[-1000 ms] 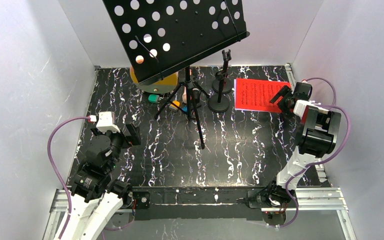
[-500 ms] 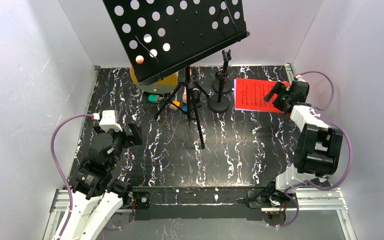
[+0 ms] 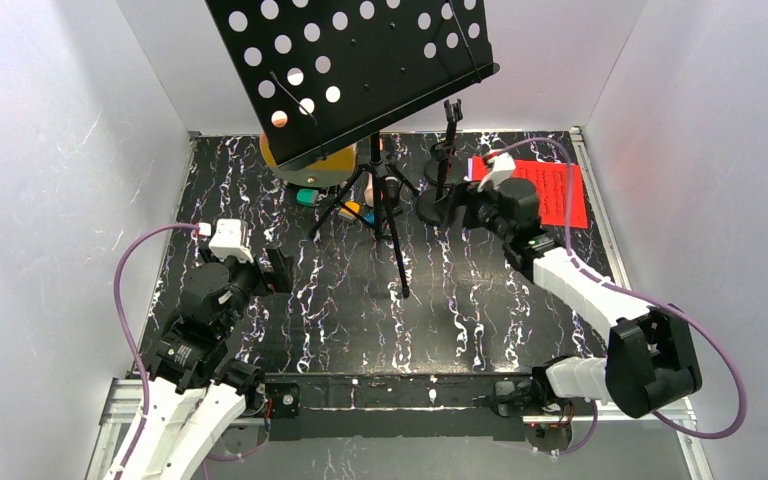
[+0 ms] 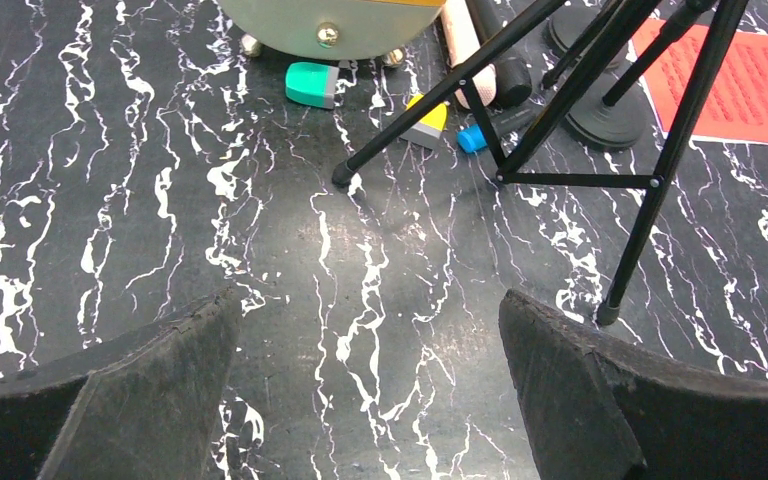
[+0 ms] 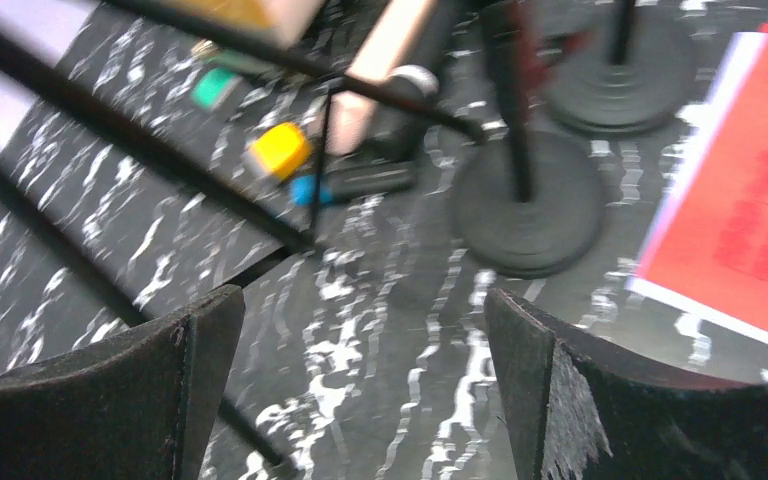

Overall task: Pack up the instrument practice props
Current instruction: Adjust the music stand at the center of the board.

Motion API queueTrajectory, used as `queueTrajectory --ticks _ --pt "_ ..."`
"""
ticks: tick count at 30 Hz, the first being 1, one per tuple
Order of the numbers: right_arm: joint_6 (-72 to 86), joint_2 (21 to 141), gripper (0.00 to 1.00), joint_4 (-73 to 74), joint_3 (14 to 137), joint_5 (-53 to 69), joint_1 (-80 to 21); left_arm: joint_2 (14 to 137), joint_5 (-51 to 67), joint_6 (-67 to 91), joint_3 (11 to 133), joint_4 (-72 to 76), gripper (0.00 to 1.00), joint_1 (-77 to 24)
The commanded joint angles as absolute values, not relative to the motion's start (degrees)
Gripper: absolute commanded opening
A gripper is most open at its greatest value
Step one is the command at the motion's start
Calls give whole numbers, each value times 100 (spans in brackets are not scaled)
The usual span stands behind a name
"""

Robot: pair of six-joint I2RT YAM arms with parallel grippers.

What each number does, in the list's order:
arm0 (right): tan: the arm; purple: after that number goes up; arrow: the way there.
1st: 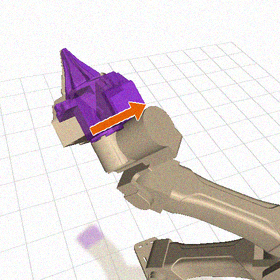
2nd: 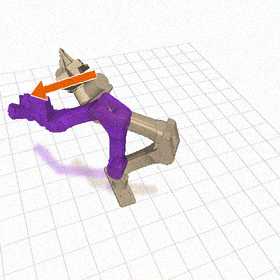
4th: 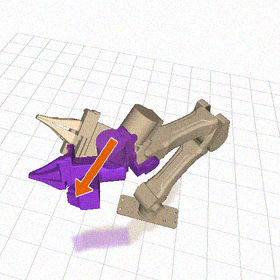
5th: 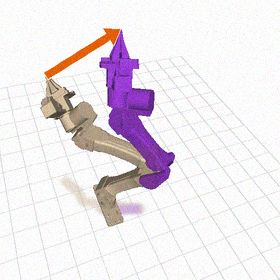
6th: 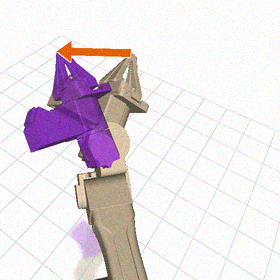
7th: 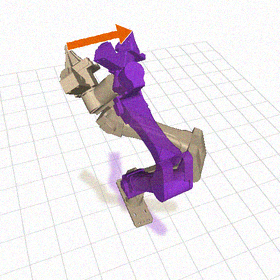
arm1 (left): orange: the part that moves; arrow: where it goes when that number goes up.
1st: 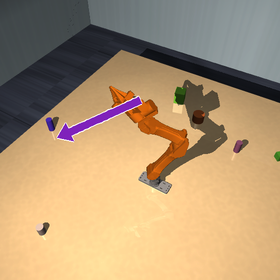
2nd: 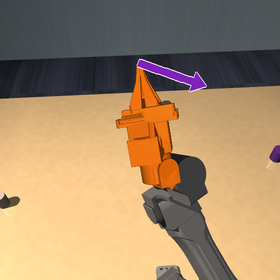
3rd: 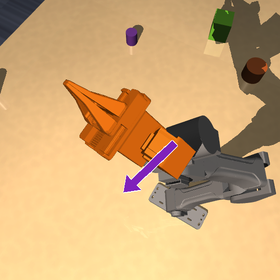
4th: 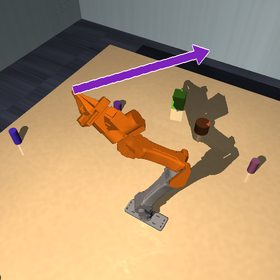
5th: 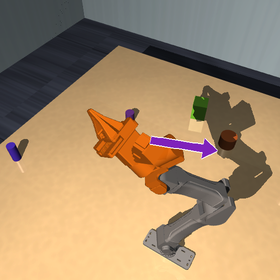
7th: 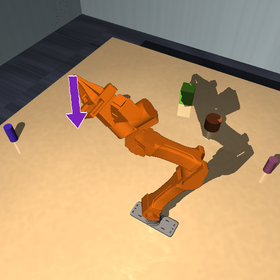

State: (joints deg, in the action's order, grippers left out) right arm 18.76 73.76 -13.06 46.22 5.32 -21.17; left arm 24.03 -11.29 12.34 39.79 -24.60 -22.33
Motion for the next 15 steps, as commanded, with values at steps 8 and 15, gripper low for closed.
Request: queueTrajectory --ticks 8,15 --pt "2066 7662 97 -3060 3775 340 -3905 2416 -599 1081 3832 -2262 98 -2206" --pt "1979 8453 94 -3556 3926 303 -4643 2556 -473 1081 3823 -2250 98 -2197"
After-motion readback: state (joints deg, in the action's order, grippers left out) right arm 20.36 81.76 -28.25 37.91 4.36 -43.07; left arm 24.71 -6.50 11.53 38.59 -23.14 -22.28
